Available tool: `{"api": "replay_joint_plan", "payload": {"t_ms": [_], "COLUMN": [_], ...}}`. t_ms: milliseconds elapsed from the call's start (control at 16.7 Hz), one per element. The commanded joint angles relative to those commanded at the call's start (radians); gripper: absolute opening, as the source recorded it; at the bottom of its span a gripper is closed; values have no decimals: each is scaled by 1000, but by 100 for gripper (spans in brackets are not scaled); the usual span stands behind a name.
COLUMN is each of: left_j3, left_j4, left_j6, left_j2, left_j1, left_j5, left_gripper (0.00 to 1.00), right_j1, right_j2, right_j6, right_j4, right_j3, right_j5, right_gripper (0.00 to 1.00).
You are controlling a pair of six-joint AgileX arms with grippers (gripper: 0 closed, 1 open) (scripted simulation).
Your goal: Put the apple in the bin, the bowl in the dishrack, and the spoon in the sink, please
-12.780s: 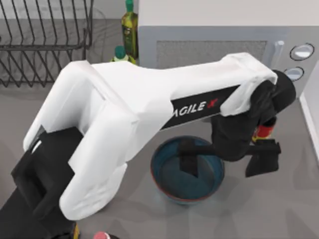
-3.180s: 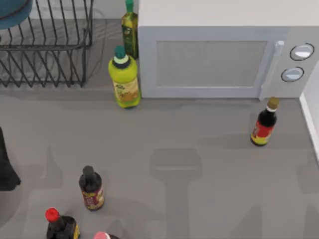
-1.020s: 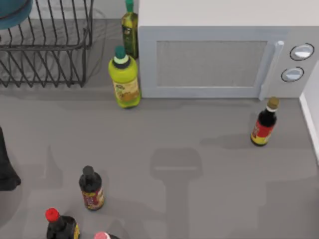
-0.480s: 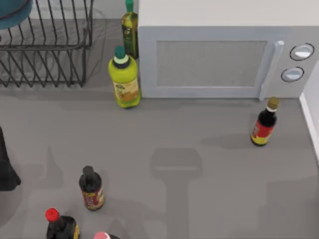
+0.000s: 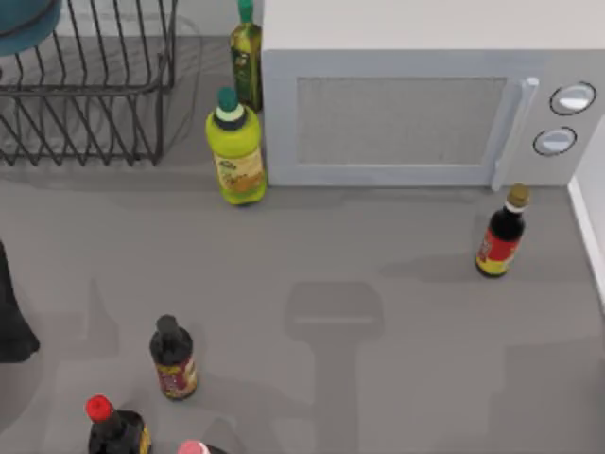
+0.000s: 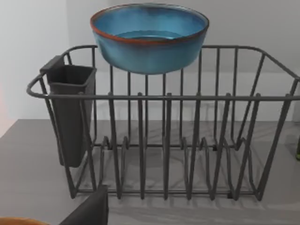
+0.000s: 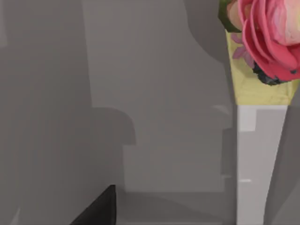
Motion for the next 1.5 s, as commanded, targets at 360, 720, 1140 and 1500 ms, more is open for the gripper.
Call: {"api": "replay_joint_plan", "payload": {"t_ms": [360,720,1140,1500], "left_j3": [0,0,0,0], "left_j4": [0,0,0,0], "left_j6": [0,0,0,0], "left_j2": [0,0,0,0], "left_j1": [0,0,0,0], "left_j5": [0,0,0,0], "left_gripper": [100,100,100,100], "right_j1": [-3,-6,-7,-6], "right_j2": [-71,-145,-246,-211], "right_j6": [-1,-8,-8,-7], "right_j4": [-84,-321,-542,-557], "right_j3": [44,188,327,356], "right_j5": [-15,-15,-15,-15], "right_gripper": [0,0,0,0]}}
